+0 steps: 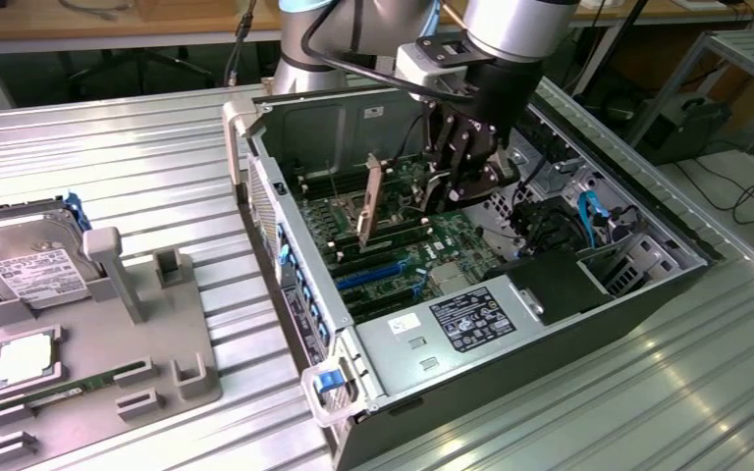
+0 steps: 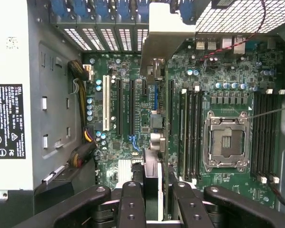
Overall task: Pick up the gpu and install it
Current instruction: 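Insert the gpu into the slot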
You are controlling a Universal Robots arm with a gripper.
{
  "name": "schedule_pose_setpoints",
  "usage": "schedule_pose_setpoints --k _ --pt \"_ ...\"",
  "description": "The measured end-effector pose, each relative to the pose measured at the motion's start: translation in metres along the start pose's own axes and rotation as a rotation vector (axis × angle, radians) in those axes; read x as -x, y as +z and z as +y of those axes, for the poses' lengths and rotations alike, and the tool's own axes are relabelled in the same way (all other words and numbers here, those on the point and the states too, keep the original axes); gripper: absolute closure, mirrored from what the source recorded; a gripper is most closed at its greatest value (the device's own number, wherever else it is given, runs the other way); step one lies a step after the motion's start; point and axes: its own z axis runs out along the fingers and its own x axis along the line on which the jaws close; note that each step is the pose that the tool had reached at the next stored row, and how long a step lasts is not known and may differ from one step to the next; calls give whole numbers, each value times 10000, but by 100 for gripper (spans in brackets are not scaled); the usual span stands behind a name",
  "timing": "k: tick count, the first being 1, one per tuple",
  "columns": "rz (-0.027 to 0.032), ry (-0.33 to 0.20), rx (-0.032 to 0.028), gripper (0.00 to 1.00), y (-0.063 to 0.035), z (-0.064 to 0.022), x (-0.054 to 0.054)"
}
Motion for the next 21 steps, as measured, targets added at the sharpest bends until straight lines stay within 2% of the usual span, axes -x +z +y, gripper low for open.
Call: schedule_pose_setpoints --k 6,10,13,21 --pt "-3 1 0 72 24 0 -1" --pt "-2 -14 8 72 97 -6 -2" --pt "-4 -11 49 72 154 -22 -3" --pt "-2 -10 56 72 168 -14 -3"
